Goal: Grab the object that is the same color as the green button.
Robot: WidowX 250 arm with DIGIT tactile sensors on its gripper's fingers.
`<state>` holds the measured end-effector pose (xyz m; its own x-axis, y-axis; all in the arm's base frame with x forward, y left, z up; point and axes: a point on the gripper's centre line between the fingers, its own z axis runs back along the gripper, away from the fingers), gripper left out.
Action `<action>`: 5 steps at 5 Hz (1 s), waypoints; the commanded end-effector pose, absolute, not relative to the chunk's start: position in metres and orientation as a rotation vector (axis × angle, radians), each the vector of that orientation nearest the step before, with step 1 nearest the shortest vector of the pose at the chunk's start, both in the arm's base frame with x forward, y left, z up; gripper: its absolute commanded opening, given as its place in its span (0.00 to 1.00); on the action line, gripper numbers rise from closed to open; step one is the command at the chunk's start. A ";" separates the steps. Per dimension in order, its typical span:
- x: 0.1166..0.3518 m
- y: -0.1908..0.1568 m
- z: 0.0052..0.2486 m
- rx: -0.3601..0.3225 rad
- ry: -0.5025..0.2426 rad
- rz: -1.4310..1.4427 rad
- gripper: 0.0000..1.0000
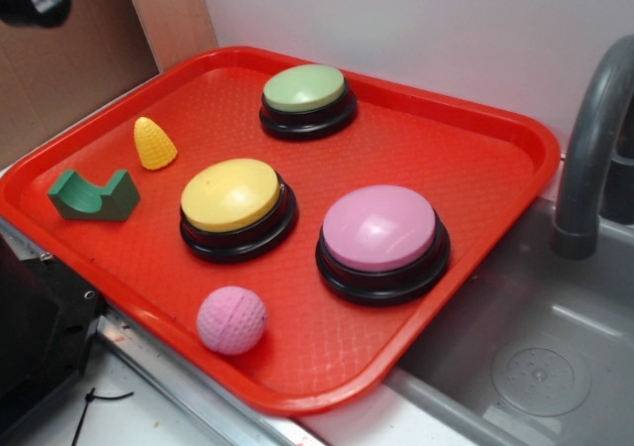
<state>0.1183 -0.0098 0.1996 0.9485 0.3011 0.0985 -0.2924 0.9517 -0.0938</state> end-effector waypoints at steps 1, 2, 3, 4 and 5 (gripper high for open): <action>0.126 0.004 0.162 -0.084 -0.144 0.766 1.00; 0.124 0.012 0.141 -0.086 -0.151 0.957 1.00; 0.119 0.024 0.118 -0.076 -0.143 1.208 1.00; 0.125 0.042 0.093 -0.093 -0.124 1.418 1.00; 0.135 0.055 0.071 -0.040 -0.105 1.519 1.00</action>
<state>0.1351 0.0539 0.0651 0.0536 0.9980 0.0328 -0.9965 0.0556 -0.0625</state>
